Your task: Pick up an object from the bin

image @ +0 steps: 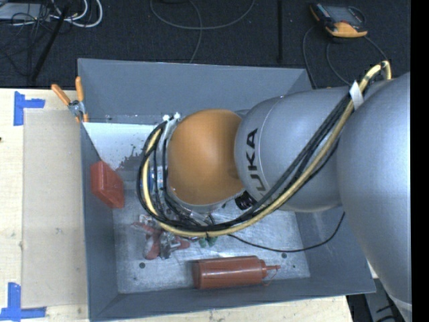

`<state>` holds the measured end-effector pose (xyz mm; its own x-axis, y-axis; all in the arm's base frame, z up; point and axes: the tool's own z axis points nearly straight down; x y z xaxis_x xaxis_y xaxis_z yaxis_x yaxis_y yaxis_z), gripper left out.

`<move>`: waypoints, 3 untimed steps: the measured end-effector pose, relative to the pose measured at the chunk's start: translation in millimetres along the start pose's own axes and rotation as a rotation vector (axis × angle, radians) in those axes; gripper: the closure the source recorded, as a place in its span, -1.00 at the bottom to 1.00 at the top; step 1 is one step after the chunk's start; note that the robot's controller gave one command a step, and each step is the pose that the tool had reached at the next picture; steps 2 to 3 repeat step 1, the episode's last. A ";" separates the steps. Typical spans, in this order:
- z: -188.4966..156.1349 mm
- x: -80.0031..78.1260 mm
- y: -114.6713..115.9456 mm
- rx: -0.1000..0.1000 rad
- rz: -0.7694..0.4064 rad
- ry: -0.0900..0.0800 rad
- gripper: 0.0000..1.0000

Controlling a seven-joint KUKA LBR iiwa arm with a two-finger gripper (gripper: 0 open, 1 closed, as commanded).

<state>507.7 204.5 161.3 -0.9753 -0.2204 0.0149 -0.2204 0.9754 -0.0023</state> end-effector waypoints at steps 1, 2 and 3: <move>-66.7 -8.7 3.6 -0.002 0.002 -0.011 1.00; -66.7 -8.7 3.6 -0.002 0.002 -0.011 1.00; -66.7 -8.7 3.6 -0.002 0.002 -0.011 1.00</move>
Offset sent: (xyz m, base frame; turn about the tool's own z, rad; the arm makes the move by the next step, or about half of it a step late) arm -0.0284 0.0140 -0.0913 -0.0500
